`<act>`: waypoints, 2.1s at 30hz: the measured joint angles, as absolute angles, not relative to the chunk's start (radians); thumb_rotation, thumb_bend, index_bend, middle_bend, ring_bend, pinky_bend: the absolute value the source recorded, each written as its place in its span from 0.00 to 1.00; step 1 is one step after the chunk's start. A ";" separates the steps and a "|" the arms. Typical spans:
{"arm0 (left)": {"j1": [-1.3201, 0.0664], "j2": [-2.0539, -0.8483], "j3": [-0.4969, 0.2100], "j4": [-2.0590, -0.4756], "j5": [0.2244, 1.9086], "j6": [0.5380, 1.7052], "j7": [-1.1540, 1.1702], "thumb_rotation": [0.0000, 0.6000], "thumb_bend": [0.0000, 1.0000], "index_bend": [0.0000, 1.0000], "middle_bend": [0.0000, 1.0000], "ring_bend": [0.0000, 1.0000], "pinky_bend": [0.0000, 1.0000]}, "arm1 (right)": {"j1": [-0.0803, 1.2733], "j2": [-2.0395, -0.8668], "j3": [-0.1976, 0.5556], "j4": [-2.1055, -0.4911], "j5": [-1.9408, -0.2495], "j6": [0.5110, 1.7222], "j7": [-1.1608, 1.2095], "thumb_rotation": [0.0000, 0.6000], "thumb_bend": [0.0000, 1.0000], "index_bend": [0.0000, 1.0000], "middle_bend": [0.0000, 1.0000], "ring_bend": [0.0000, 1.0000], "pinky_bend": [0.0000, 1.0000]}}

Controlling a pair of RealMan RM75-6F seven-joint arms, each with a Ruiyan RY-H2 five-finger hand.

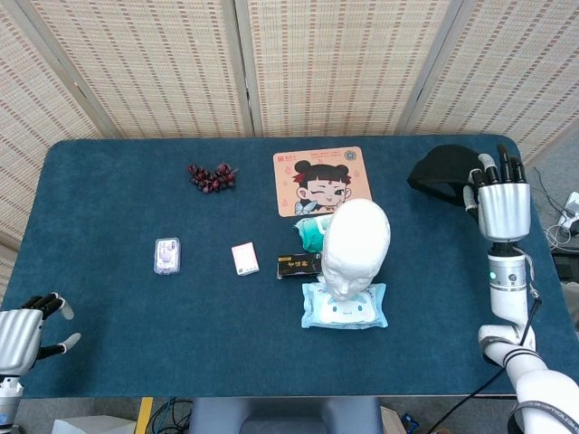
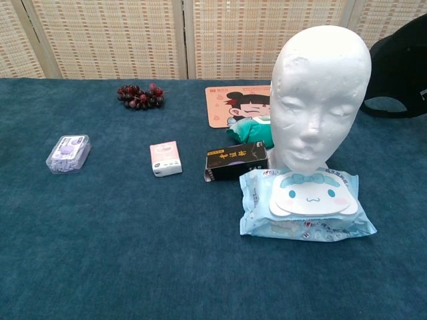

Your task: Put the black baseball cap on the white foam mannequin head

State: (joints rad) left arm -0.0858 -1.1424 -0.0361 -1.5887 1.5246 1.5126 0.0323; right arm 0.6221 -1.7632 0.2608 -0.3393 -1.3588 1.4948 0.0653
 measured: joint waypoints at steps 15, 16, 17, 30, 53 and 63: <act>-0.087 -1.141 -0.038 -1.592 1.521 1.509 0.035 1.00 0.02 0.56 0.47 0.43 0.67 | 0.629 -1.678 0.252 -0.501 -1.411 1.634 -0.051 1.00 0.42 0.75 0.32 0.13 0.24; -0.087 -1.141 -0.037 -1.592 1.521 1.508 0.035 1.00 0.02 0.56 0.47 0.43 0.67 | 0.629 -1.672 0.252 -0.514 -1.415 1.642 -0.059 1.00 0.42 0.75 0.32 0.13 0.24; -0.087 -1.141 -0.037 -1.592 1.521 1.508 0.036 1.00 0.02 0.56 0.47 0.43 0.67 | 0.630 -1.665 0.251 -0.530 -1.421 1.651 -0.070 1.00 0.42 0.75 0.32 0.13 0.24; -0.087 -1.139 -0.039 -1.593 1.515 1.505 0.033 1.00 0.02 0.56 0.47 0.43 0.67 | 0.647 -1.564 0.233 -0.796 -1.528 1.767 -0.269 1.00 0.42 0.76 0.33 0.13 0.24; -0.089 -1.129 -0.040 -1.605 1.503 1.493 0.029 1.00 0.02 0.56 0.47 0.43 0.67 | 0.653 -1.518 0.211 -1.054 -1.731 1.858 -0.568 1.00 0.42 0.76 0.34 0.13 0.22; -0.091 -1.127 -0.038 -1.609 1.502 1.487 0.031 1.00 0.02 0.56 0.47 0.43 0.67 | 0.620 -1.540 0.194 -1.033 -1.770 1.886 -0.557 1.00 0.42 0.76 0.34 0.13 0.21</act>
State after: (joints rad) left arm -0.0911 -1.1266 -0.0381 -1.6086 1.5022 1.4869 0.0315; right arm 0.6201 -1.5404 0.1944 -1.0325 -1.7699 1.8861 -0.5570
